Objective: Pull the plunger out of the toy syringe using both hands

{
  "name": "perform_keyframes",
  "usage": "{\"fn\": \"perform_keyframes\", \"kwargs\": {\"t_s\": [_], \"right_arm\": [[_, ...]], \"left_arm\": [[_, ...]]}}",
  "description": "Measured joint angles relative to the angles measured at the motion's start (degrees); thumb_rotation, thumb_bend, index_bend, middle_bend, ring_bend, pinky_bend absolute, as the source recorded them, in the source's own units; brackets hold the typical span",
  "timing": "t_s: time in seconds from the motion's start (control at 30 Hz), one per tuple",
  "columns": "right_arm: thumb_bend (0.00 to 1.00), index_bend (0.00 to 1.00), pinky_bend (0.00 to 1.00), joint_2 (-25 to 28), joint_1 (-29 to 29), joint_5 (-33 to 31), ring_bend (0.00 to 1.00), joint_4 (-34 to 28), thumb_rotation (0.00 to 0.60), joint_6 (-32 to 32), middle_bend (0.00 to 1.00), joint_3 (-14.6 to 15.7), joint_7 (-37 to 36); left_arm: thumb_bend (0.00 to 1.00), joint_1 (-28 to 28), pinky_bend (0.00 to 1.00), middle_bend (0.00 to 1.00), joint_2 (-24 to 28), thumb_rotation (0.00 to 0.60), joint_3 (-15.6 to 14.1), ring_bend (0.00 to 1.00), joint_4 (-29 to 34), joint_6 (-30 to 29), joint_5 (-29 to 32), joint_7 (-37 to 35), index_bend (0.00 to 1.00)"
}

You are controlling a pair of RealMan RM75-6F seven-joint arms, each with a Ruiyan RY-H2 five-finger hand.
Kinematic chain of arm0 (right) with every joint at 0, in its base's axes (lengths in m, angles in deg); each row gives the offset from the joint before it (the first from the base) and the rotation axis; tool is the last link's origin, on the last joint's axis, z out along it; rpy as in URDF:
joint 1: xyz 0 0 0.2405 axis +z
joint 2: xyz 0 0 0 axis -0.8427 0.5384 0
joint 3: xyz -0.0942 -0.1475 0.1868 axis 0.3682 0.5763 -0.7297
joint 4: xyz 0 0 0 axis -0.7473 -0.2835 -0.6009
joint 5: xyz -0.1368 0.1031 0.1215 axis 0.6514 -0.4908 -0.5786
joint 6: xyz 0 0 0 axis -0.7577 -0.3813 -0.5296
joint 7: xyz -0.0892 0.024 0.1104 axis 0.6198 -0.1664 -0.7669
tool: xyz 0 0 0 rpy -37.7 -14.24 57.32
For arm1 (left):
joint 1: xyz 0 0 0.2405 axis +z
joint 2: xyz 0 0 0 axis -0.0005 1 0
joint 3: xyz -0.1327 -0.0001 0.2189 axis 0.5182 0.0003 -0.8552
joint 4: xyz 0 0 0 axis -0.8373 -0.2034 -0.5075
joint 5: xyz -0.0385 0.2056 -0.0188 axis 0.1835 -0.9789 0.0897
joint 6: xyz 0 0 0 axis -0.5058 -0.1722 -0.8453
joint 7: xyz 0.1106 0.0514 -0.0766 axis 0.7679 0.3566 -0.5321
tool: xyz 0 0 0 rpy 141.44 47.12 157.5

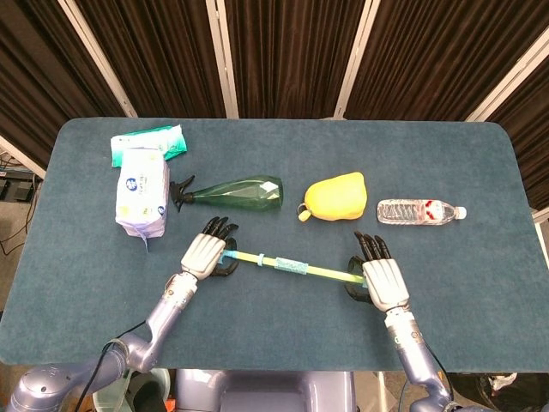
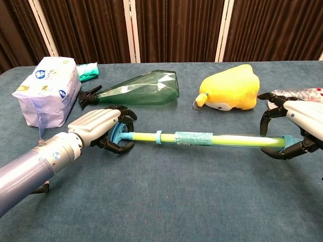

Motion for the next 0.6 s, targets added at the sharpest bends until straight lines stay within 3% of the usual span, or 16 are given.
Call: {"fn": "perform_keyframes", "kwargs": {"t_s": [0.27,0.6], "right_arm": [[0.4,0.63,0.0,1.0,-0.2,-0.5,0.0,-0.3,0.6,0.5,0.05,-0.4,-0.2],[0.43,0.74,0.0,2.2,-1.4,-0.8,0.0,-0.4,0.6,2.1,0.11,-0.3,-0.9]], "left_arm": [[0.49,0.5,0.0,0.19,0.8,0.6,-0.1,0.01,1.1,-5.4,-1.6,-0.6,0.71],[0.48,2.0,0.0,0.2,5.4,0.6,-1.3,0.01,7.6,-10.6,-3.7,1.2,0.71]]}}
